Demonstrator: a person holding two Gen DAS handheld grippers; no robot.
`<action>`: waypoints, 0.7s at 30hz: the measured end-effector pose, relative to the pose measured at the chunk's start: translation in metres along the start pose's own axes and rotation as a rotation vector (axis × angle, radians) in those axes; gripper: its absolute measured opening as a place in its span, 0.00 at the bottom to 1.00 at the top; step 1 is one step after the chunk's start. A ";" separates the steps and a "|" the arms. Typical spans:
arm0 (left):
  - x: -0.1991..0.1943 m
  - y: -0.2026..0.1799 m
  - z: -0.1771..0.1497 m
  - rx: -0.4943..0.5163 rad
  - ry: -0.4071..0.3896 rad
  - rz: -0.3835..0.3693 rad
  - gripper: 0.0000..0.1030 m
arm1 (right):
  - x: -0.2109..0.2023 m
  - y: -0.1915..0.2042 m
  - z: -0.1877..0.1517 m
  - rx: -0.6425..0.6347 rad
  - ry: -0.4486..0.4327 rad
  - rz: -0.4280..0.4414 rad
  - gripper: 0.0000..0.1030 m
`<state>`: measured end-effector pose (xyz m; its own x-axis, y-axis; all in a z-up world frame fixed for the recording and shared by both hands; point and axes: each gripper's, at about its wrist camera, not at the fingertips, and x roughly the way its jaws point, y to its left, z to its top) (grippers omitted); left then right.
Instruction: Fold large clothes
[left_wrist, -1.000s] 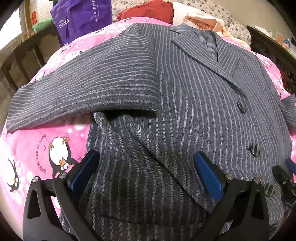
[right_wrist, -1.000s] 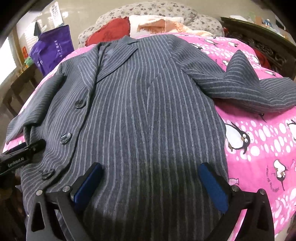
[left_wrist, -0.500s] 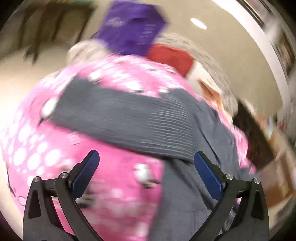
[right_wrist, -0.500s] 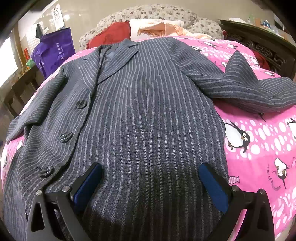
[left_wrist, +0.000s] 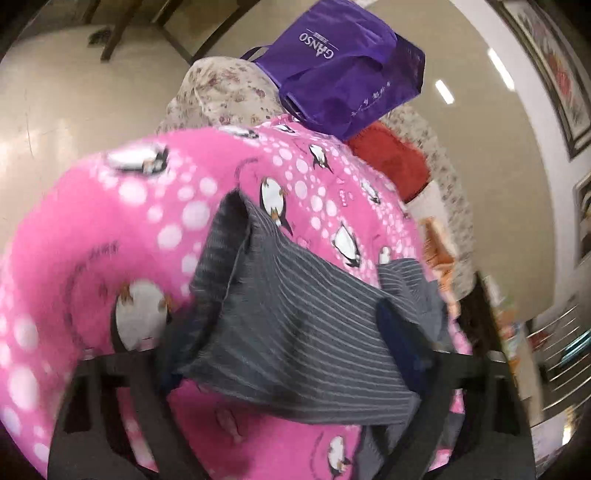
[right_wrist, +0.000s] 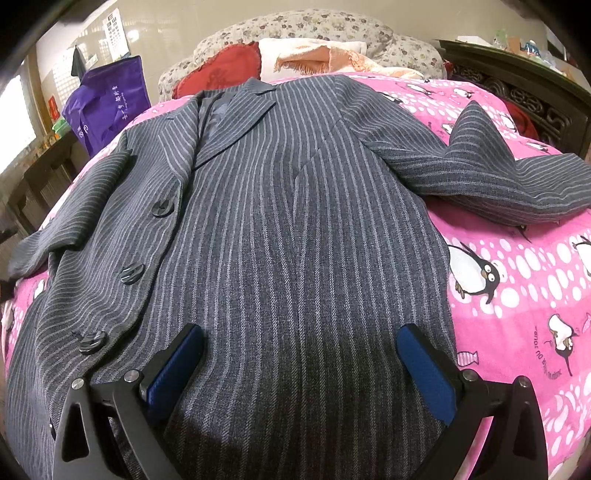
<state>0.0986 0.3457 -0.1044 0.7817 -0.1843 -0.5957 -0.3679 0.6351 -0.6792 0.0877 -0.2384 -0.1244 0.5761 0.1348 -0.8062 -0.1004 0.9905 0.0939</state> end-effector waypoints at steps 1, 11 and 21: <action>0.002 -0.001 0.002 0.014 0.008 0.038 0.52 | 0.000 0.000 0.000 0.000 0.000 0.000 1.00; -0.098 -0.011 0.054 0.084 -0.297 0.244 0.09 | -0.014 -0.005 0.002 -0.034 0.058 0.002 0.99; -0.122 -0.065 0.064 0.219 -0.318 0.167 0.09 | -0.072 -0.092 -0.027 0.099 0.042 -0.168 0.99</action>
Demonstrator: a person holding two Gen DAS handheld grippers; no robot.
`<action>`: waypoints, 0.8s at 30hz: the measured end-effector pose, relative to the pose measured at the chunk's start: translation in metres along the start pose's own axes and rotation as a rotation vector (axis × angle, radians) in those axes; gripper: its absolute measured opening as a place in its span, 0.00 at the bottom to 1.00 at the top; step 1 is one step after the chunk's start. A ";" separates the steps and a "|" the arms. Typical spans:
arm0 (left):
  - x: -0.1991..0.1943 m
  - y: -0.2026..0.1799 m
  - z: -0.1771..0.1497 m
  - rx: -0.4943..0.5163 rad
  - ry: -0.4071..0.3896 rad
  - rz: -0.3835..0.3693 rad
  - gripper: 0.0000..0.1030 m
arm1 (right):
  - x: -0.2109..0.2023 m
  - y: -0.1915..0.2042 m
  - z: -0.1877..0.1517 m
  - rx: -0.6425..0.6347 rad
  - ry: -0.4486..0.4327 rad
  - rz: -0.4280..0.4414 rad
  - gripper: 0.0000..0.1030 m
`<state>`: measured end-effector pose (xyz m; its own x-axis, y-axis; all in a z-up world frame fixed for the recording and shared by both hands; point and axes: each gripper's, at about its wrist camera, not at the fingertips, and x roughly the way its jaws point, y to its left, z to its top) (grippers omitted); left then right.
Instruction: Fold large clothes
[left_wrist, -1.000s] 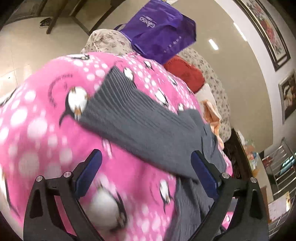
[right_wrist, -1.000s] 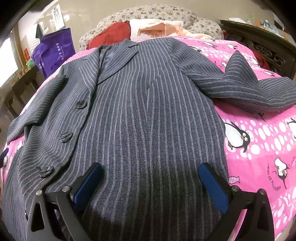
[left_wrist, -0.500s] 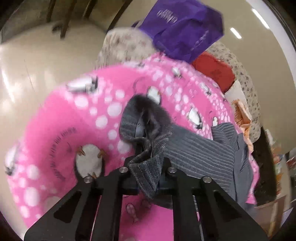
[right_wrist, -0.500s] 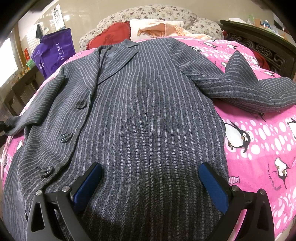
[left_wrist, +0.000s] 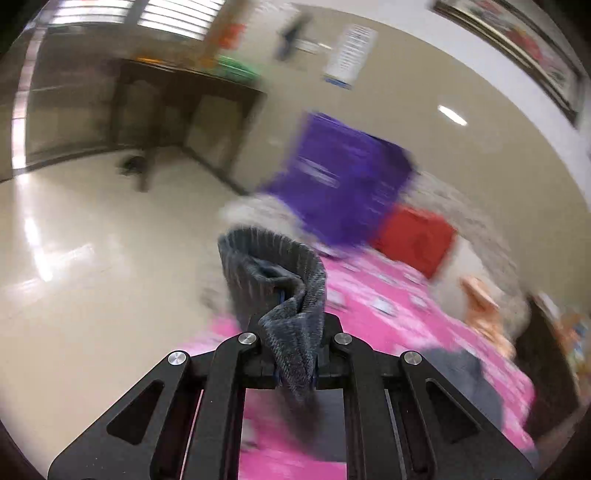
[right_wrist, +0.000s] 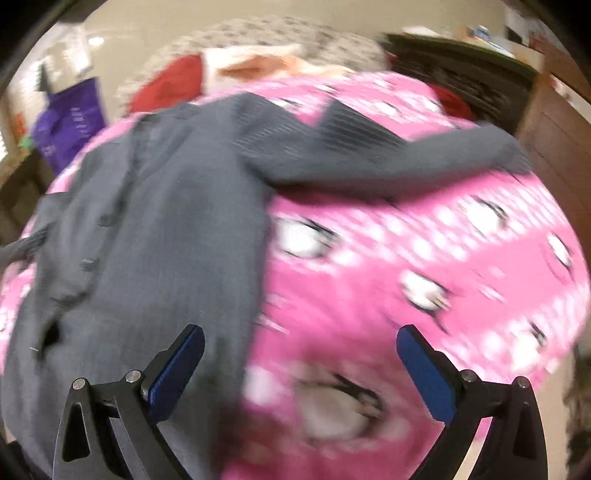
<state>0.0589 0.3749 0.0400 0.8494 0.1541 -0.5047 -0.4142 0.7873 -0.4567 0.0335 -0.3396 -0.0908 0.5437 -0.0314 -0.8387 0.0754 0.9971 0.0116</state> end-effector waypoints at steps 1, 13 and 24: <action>0.007 -0.024 -0.011 0.035 0.031 -0.058 0.09 | 0.000 -0.003 -0.003 0.007 0.010 -0.014 0.99; 0.080 -0.360 -0.230 0.410 0.458 -0.655 0.09 | 0.010 0.000 -0.039 0.072 -0.006 0.029 1.00; 0.103 -0.388 -0.372 0.423 0.770 -0.657 0.25 | 0.009 0.000 -0.043 0.053 -0.017 0.043 1.00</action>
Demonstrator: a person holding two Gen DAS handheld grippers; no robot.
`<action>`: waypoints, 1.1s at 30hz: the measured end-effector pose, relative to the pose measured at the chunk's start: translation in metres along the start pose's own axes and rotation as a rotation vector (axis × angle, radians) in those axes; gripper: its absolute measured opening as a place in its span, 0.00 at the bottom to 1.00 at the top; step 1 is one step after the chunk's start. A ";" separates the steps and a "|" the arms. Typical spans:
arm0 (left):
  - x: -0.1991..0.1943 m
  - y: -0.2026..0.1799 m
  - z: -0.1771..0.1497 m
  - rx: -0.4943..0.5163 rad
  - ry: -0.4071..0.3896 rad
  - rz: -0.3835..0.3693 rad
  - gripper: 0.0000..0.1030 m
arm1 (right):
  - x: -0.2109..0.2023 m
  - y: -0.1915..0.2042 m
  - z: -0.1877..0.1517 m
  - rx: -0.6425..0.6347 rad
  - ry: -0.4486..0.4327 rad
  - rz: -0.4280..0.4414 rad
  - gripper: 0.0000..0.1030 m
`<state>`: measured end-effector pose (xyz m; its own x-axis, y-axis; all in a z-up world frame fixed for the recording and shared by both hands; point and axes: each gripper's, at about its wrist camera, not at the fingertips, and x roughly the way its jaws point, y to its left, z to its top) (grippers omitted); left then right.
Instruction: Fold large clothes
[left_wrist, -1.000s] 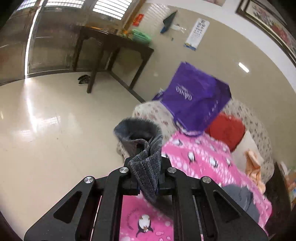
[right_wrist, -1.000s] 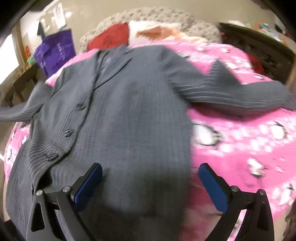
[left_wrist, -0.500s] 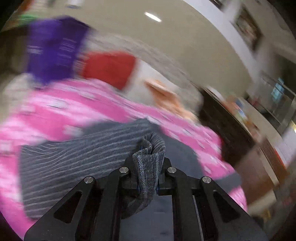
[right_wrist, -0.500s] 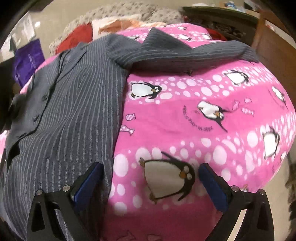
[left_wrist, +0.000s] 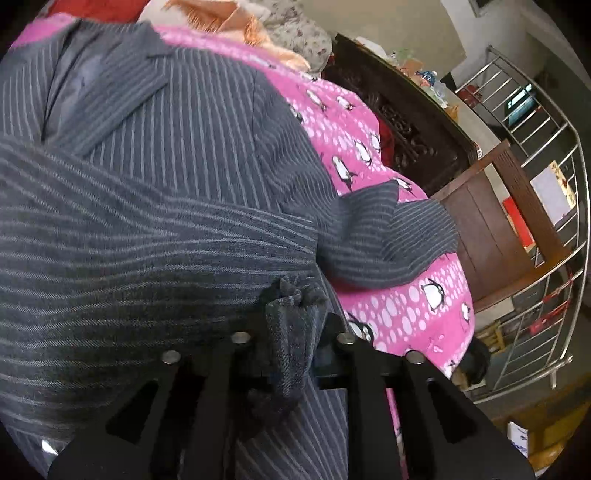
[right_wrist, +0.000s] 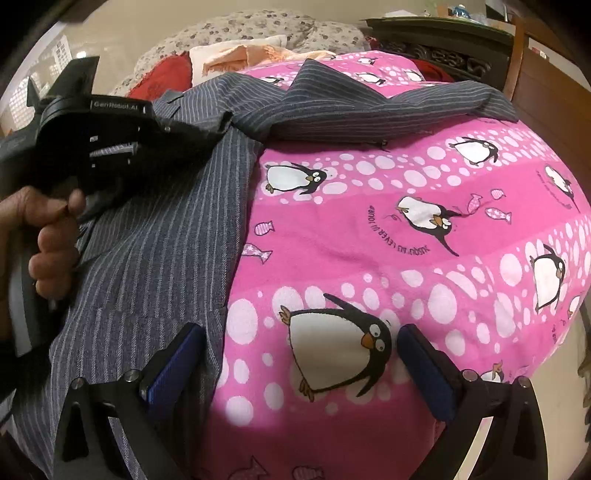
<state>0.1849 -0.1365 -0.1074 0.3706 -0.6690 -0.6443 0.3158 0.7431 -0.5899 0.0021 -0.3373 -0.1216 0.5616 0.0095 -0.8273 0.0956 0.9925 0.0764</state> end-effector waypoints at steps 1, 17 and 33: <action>-0.004 -0.001 -0.003 0.001 0.002 -0.012 0.33 | 0.001 0.001 0.000 -0.002 0.000 0.000 1.00; -0.141 0.134 0.042 -0.024 -0.244 0.628 0.55 | -0.016 -0.002 0.026 -0.022 0.059 -0.016 0.90; -0.155 0.149 0.020 -0.075 -0.308 0.535 0.61 | 0.066 0.123 0.129 -0.318 0.096 0.269 0.48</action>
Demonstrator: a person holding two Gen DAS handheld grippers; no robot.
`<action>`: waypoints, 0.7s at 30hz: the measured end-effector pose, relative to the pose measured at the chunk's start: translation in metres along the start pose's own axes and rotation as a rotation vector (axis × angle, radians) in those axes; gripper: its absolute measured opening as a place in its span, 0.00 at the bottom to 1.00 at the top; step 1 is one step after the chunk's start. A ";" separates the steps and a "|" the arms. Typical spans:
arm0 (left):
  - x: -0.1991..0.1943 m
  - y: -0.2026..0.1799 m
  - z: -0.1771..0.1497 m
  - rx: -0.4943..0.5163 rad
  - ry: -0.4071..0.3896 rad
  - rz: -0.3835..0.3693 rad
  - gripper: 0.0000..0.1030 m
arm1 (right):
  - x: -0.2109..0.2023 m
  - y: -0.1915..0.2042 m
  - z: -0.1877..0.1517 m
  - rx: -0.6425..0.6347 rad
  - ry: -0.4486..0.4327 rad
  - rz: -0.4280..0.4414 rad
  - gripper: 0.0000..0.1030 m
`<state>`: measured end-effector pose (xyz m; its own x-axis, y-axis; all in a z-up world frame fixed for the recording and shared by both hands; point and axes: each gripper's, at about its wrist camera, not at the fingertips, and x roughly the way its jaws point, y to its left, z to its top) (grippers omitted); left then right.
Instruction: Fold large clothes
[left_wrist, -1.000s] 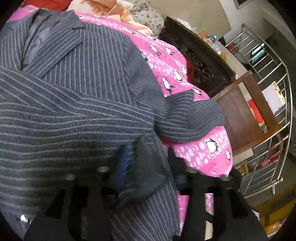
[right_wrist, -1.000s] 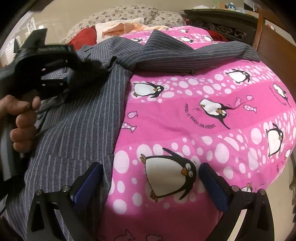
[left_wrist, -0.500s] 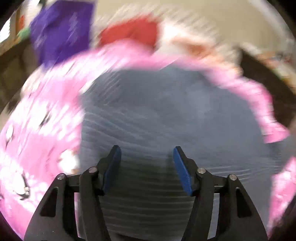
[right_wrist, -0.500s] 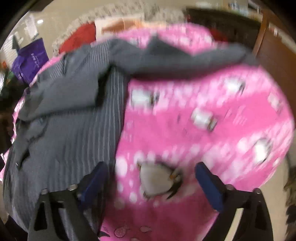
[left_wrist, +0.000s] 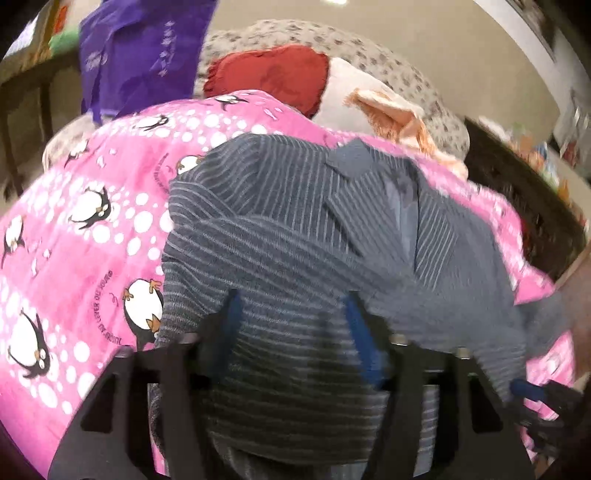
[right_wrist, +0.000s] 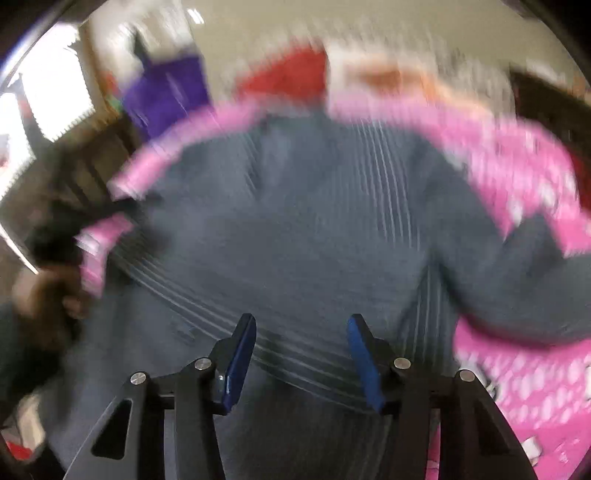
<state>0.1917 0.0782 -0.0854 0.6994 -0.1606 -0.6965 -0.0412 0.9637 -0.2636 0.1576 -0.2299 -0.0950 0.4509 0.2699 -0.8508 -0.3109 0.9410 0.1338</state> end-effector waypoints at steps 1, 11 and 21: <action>0.005 0.002 -0.004 -0.005 0.023 -0.006 0.61 | 0.014 -0.011 -0.006 0.054 0.041 0.005 0.49; 0.018 0.017 -0.021 -0.049 0.025 -0.050 0.62 | 0.016 -0.022 0.049 0.111 -0.119 0.022 0.53; 0.001 0.006 -0.022 -0.010 0.055 -0.014 0.62 | -0.063 -0.086 0.024 0.133 -0.245 -0.158 0.53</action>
<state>0.1762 0.0794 -0.1021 0.6595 -0.1861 -0.7283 -0.0392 0.9590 -0.2806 0.1759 -0.3235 -0.0411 0.6781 0.1439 -0.7207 -0.1156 0.9893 0.0888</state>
